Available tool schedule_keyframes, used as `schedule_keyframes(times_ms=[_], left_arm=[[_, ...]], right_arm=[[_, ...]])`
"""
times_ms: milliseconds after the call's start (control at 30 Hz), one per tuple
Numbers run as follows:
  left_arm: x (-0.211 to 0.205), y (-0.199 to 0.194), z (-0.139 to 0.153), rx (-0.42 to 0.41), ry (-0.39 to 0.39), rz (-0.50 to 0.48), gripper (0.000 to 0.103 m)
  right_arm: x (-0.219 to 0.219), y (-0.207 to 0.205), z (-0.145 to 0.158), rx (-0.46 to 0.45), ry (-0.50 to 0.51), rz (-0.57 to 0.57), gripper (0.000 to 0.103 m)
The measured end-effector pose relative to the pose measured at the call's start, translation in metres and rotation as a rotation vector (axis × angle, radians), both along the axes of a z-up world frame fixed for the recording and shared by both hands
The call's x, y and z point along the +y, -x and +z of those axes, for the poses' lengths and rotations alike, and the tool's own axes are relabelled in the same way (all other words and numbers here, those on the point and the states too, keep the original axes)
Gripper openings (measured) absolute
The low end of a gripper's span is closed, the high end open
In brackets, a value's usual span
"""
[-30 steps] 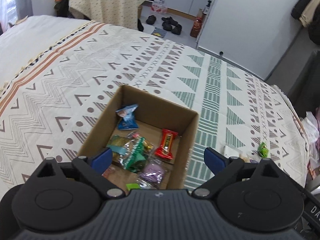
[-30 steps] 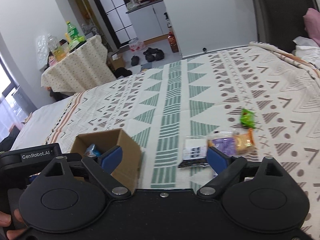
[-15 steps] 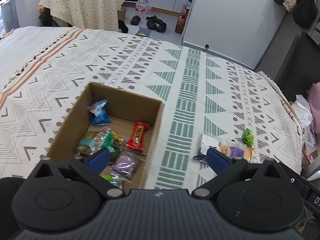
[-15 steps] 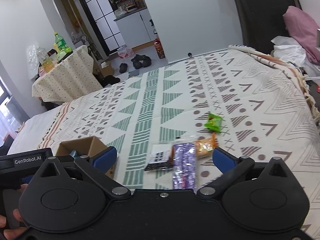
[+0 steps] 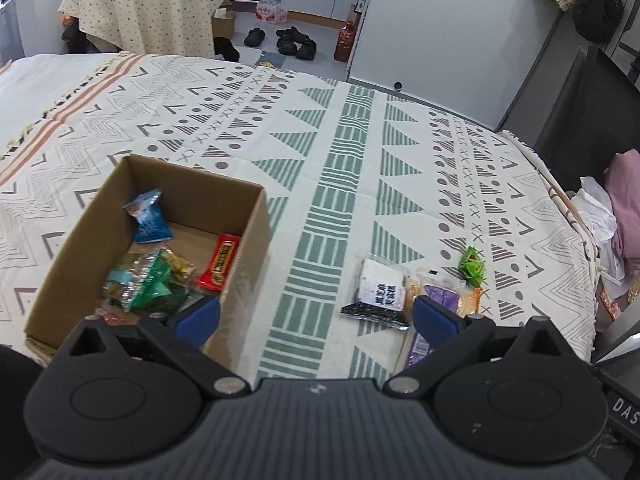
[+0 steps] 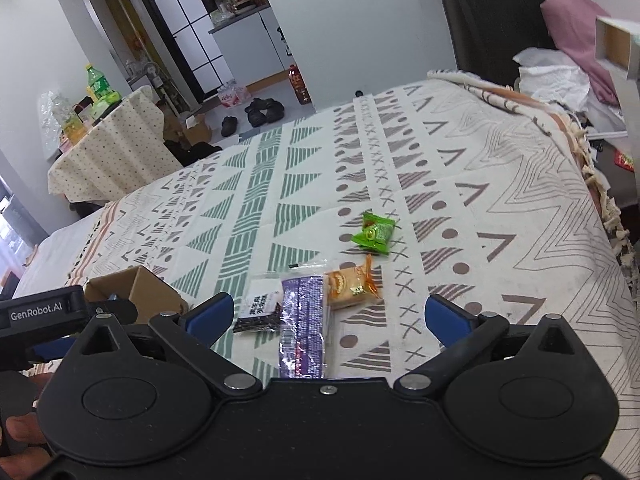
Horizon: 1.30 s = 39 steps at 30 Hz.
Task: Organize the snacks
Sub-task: 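Move both grippers back to the remaining snacks, then grasp the white sesame pack with the left gripper while the right gripper grasps the purple wafer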
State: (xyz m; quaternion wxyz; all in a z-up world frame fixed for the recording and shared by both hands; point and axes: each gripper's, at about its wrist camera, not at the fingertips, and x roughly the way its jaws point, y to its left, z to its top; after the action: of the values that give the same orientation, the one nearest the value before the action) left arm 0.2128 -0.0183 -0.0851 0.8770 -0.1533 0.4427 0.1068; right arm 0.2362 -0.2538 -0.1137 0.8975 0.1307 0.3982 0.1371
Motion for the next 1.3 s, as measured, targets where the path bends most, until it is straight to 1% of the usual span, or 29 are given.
schedule_keyframes(times_ms=[67,133,200,267,300,367,467,567,633,700,867,967,1033,1100,1133,1300], left_arm=[[-0.004,-0.004,-0.004,0.002,0.007,-0.012,0.1],[-0.009,-0.008,-0.007,0.0,0.009,-0.03,0.099],[-0.014,-0.013,-0.012,0.002,0.01,-0.043,0.096],[-0.016,-0.018,-0.019,0.012,0.025,-0.055,0.088],[-0.017,-0.02,-0.023,0.019,0.031,-0.059,0.086],[-0.018,-0.025,-0.03,0.033,0.041,-0.065,0.076],[-0.018,-0.033,-0.041,0.053,0.062,-0.074,0.065],[-0.018,-0.039,-0.051,0.064,0.078,-0.081,0.058],[-0.018,-0.043,-0.056,0.07,0.088,-0.085,0.056],[-0.017,-0.047,-0.061,0.078,0.092,-0.084,0.055],[-0.015,-0.058,-0.074,0.096,0.104,-0.078,0.054],[-0.013,-0.064,-0.08,0.106,0.116,-0.08,0.054],[-0.014,-0.068,-0.084,0.114,0.119,-0.086,0.054],[-0.017,-0.072,-0.088,0.12,0.123,-0.093,0.054],[-0.018,-0.074,-0.089,0.124,0.121,-0.095,0.055],[-0.026,-0.083,-0.096,0.133,0.123,-0.113,0.058]], right_arm=[[-0.003,-0.002,-0.004,0.012,-0.024,0.004,0.1],[-0.003,-0.006,-0.01,0.028,-0.043,0.011,0.096],[-0.002,-0.009,-0.017,0.048,-0.063,0.022,0.091],[0.0,-0.013,-0.023,0.064,-0.077,0.032,0.086],[0.001,-0.016,-0.026,0.073,-0.082,0.038,0.084],[0.003,-0.02,-0.032,0.09,-0.094,0.046,0.081],[0.009,-0.027,-0.04,0.112,-0.113,0.062,0.076],[0.014,-0.033,-0.048,0.134,-0.122,0.075,0.071],[0.017,-0.038,-0.053,0.149,-0.125,0.082,0.068],[0.019,-0.042,-0.058,0.165,-0.127,0.088,0.064],[0.028,-0.054,-0.071,0.194,-0.107,0.096,0.062],[0.032,-0.059,-0.079,0.215,-0.093,0.102,0.059],[0.034,-0.061,-0.085,0.239,-0.09,0.109,0.054],[0.035,-0.06,-0.09,0.253,-0.099,0.127,0.039],[0.035,-0.06,-0.091,0.257,-0.107,0.133,0.036],[0.03,-0.058,-0.086,0.255,-0.114,0.126,0.029]])
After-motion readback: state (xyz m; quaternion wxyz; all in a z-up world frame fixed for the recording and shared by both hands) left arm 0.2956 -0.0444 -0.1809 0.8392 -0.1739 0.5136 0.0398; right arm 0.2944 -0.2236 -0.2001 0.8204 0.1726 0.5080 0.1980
